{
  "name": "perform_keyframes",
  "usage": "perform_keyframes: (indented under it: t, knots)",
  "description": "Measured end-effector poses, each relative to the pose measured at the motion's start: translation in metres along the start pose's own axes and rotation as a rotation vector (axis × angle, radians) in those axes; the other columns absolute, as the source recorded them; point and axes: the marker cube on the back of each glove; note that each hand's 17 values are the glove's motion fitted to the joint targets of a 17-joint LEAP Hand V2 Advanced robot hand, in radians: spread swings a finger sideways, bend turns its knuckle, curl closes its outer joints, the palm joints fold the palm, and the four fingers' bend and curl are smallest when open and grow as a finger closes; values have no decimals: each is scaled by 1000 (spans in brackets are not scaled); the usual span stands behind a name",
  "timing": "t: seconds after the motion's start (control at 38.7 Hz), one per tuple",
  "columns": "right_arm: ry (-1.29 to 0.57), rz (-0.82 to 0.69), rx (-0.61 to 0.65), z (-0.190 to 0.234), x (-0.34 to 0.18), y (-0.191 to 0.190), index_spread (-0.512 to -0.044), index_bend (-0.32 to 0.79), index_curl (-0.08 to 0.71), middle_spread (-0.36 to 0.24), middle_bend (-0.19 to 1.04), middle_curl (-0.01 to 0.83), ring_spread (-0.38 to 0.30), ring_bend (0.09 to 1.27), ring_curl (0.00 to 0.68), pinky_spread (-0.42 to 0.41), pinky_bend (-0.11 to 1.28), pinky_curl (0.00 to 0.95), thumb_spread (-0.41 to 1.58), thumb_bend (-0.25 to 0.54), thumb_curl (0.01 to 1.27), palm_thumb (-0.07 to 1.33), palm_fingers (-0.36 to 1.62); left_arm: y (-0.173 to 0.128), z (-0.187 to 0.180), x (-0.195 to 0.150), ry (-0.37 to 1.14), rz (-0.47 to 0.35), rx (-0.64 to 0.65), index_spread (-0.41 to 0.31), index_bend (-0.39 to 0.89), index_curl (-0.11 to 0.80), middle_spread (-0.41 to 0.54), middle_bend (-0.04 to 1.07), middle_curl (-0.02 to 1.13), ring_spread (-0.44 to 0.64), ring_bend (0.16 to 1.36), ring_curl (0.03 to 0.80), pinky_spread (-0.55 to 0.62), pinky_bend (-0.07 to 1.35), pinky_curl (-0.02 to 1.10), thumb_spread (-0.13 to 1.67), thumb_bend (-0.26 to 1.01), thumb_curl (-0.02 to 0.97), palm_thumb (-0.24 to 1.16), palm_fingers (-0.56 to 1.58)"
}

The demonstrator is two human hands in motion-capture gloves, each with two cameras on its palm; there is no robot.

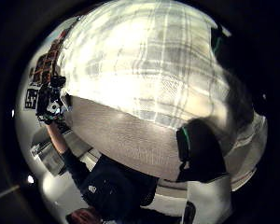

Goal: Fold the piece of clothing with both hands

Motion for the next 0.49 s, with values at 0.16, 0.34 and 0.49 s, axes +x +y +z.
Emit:
perform_keyframes:
  t: [0.16, 0.34, 0.49]
  knots:
    - [22, 82, 81, 3, 2, 1, -239, 135, 227, -144, 172, 403, -212, 524, 385, -276, 624, 359, 1083, 87, 415, 825, 1026, 0, -3, 13, -58, 54, 165, -166, 201, 308, -97, 402, 413, -105, 554, 302, -130, 448, 363, 1091, 39, 358, 571, 833]
    - [-11, 59, -70, 22, -8, 26, -253, 196, 301, -203, 232, 446, -240, 564, 433, -324, 614, 387, 1040, 100, 446, 943, 1269, 34, 13, 23, -49, 212, 49, -206, 185, 350, -177, 393, 448, -205, 519, 334, -235, 475, 401, 1125, 84, 396, 714, 1090]
    - [-65, -47, -9, 15, -12, 51, -258, 183, 338, -217, 242, 468, -245, 584, 453, -311, 631, 404, 1056, 81, 452, 966, 1269, 71, 19, 20, -89, 82, -13, -225, 184, 380, -201, 380, 482, -238, 497, 364, -261, 449, 424, 1087, 76, 438, 771, 1113]
